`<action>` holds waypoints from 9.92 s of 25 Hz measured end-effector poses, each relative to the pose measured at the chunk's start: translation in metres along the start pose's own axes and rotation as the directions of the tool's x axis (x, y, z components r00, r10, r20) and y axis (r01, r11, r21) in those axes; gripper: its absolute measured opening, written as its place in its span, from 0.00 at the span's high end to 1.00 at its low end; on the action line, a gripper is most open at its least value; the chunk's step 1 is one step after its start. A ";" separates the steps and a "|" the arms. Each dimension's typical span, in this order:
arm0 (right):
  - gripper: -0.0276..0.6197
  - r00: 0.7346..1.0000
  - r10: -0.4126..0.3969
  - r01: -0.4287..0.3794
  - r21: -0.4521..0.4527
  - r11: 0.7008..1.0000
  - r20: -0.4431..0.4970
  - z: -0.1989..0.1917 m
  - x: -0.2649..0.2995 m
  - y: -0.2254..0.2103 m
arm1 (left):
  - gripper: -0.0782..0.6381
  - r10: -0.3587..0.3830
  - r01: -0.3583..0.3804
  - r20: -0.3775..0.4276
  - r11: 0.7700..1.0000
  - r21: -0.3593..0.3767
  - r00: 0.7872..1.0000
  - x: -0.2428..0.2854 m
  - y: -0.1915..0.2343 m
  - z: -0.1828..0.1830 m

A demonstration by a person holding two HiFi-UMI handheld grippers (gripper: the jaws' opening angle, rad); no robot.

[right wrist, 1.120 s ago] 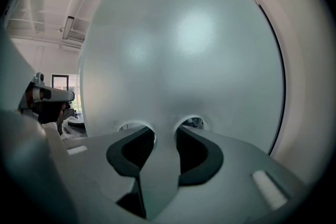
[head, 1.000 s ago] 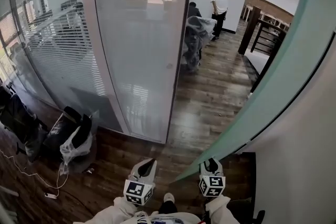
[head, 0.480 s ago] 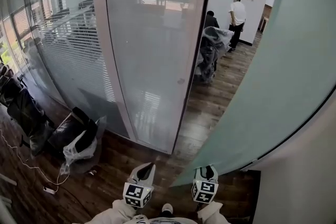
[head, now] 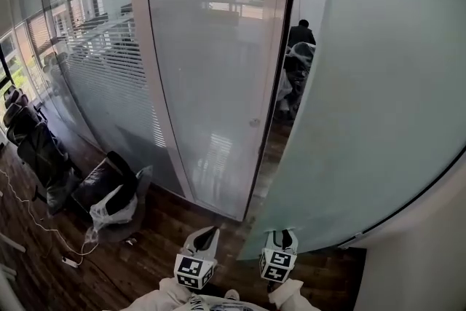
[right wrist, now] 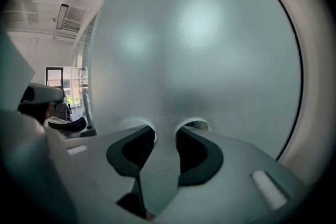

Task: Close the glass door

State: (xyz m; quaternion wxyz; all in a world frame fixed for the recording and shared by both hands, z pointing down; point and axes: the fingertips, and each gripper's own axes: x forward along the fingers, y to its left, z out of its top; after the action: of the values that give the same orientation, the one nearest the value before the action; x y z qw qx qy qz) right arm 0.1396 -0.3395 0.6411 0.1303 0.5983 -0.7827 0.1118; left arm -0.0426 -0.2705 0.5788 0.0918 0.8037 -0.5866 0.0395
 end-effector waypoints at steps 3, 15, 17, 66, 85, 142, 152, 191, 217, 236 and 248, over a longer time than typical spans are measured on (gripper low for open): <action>0.75 1.000 0.015 -0.016 0.034 0.999 0.014 0.006 0.001 0.002 | 0.89 0.010 -0.011 -0.009 1.000 -0.014 1.000 0.001 0.009 0.000; 0.76 0.994 -0.099 0.094 0.088 0.992 0.053 0.028 0.025 -0.005 | 0.89 -0.114 0.113 -0.023 0.993 -0.034 0.993 0.066 0.055 0.017; 0.76 0.990 -0.125 0.119 0.097 0.988 0.064 0.025 0.032 -0.005 | 0.89 -0.142 0.141 -0.024 0.989 -0.032 0.990 0.075 0.065 0.016; 0.75 0.970 -0.226 0.218 0.085 0.972 0.095 0.067 0.167 -0.039 | 0.89 -0.277 0.277 -0.029 0.961 0.002 0.960 0.187 0.137 0.040; 0.75 0.973 -0.208 0.201 0.069 0.977 0.102 0.079 0.204 -0.049 | 0.89 -0.262 0.263 -0.031 0.965 0.009 0.964 0.222 0.142 0.046; 0.75 0.972 -0.209 0.210 0.008 0.978 0.103 0.104 0.277 -0.069 | 0.89 -0.244 0.244 -0.068 0.970 -0.011 0.967 0.243 0.151 0.031; 0.75 0.971 -0.212 0.213 0.000 0.977 0.108 0.105 0.278 -0.070 | 0.89 -0.243 0.243 -0.072 0.970 -0.010 0.967 0.247 0.150 0.029; 0.74 0.989 -0.133 0.129 0.060 0.990 0.068 0.106 0.274 -0.068 | 0.89 -0.226 0.227 -0.075 0.974 0.006 0.971 0.218 0.152 0.034; 0.95 0.982 -0.134 0.118 0.116 0.986 0.135 0.083 0.084 -0.012 | 0.89 -0.319 0.321 -0.070 0.947 0.017 0.945 0.133 0.110 0.020; 0.95 0.983 0.042 -0.063 0.116 0.991 0.179 0.017 -0.083 -0.020 | 0.89 -0.257 0.264 -0.082 0.960 0.094 0.963 0.008 -0.017 -0.005; 0.95 0.978 0.083 -0.106 0.110 0.988 0.192 -0.009 -0.172 0.002 | 0.89 -0.215 0.224 -0.085 0.968 0.110 0.973 -0.072 -0.065 -0.016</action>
State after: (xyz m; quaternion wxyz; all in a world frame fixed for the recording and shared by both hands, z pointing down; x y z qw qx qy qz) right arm 0.1815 -0.1805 0.5912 0.0147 0.5749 -0.8109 0.1081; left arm -0.0027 -0.1814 0.5754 0.0689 0.8657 -0.4870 0.0930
